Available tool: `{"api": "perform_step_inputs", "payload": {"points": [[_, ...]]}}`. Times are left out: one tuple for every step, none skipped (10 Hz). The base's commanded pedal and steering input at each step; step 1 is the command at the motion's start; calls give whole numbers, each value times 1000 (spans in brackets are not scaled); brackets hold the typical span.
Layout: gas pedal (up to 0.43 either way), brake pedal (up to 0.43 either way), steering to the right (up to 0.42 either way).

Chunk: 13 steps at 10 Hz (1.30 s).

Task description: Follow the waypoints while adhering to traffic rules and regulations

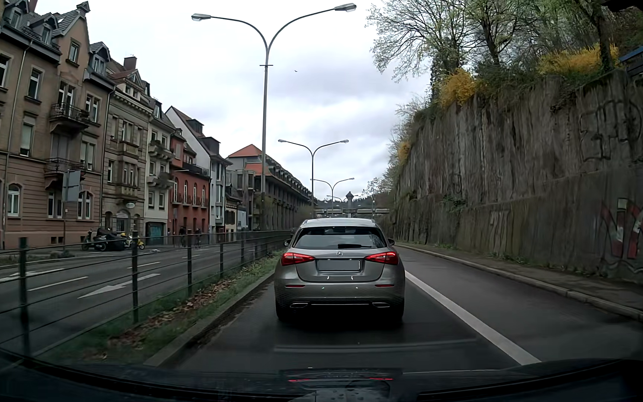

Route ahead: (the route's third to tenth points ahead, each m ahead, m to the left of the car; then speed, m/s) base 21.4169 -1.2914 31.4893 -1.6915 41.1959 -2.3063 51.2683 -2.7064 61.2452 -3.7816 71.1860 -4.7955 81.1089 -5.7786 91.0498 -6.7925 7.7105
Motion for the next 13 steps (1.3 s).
{"api": "perform_step_inputs", "payload": {"points": [[47,0,4],[47,0,3],[39,0,3],[39,0,2],[39,0,2],[39,0,1],[39,0,1],[39,0,1],[39,0,1],[39,0,1],[39,0,1],[47,0,1],[47,0,1]]}}
